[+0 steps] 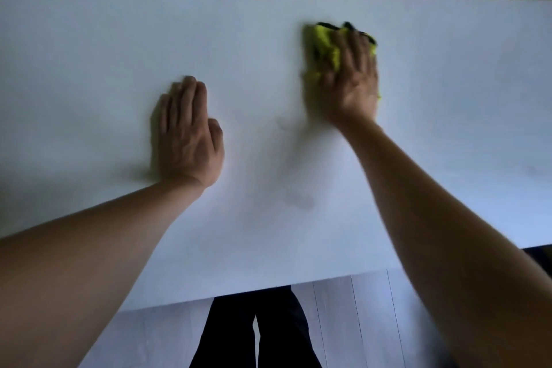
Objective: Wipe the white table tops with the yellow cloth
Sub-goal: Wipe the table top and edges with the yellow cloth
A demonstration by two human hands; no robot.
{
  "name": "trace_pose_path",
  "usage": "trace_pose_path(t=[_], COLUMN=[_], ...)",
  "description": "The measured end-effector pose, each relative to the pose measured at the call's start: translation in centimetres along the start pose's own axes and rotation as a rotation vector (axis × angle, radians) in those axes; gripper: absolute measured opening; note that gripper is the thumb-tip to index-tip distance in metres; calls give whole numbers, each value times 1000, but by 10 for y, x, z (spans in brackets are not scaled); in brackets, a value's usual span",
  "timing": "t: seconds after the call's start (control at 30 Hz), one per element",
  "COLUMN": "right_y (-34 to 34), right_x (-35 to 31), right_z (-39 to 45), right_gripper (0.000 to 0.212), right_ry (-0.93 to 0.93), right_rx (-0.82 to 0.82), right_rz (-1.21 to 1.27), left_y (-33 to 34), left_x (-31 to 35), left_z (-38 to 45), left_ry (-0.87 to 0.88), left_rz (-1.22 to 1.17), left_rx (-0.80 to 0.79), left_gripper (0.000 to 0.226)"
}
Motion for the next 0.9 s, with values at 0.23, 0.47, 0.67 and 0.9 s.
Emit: trace_pose_path(t=[0.23,0.47,0.67,0.9], right_y=[-27,30,-11,-79], right_x=[8,-130,-54,51], right_z=[-39,-184,-176,-169], right_gripper=[64,62,63,62], right_ry=[198,-108,-44,190], right_rx=[59,-139,-79,7], right_rz=[-38,75,43,-36], left_y=[2,3,0,-6], left_x=[1,-4,-2,10], left_z=[-1,0,-4,-8], left_ry=[0,-4,30,310], left_rz=[-47,-84,-74,-91], left_rx=[-14,1,35,89], left_gripper=[61,63,59,52])
Point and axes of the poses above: each hand's wrist, its own z-axis towards the middle knuckle, its own y-axis out of the palm, x = y × z, the point moved 3 cm from there along z, towards the middle knuckle, and after that the axes turned 13 degrees about z, right-handed, at the moved point
